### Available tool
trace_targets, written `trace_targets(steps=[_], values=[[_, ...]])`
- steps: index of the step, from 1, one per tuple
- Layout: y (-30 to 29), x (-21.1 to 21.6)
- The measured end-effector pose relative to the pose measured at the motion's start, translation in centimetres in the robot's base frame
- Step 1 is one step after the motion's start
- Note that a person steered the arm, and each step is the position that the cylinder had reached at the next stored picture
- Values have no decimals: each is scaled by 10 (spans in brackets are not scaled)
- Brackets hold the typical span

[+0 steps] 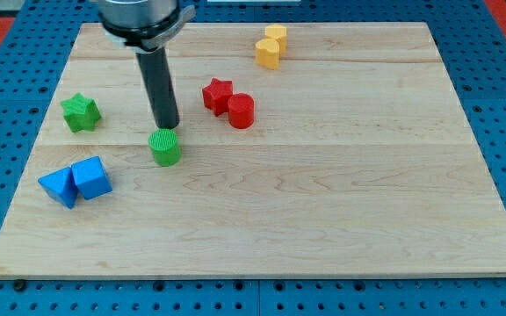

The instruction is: Move the green circle to the bottom center of the board

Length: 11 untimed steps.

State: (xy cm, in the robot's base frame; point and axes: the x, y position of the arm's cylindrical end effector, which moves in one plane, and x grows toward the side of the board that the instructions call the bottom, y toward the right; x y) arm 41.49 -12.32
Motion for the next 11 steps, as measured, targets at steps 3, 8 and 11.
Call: trace_targets(steps=[3,8,11], values=[[-48,31],[125,89],[125,102]])
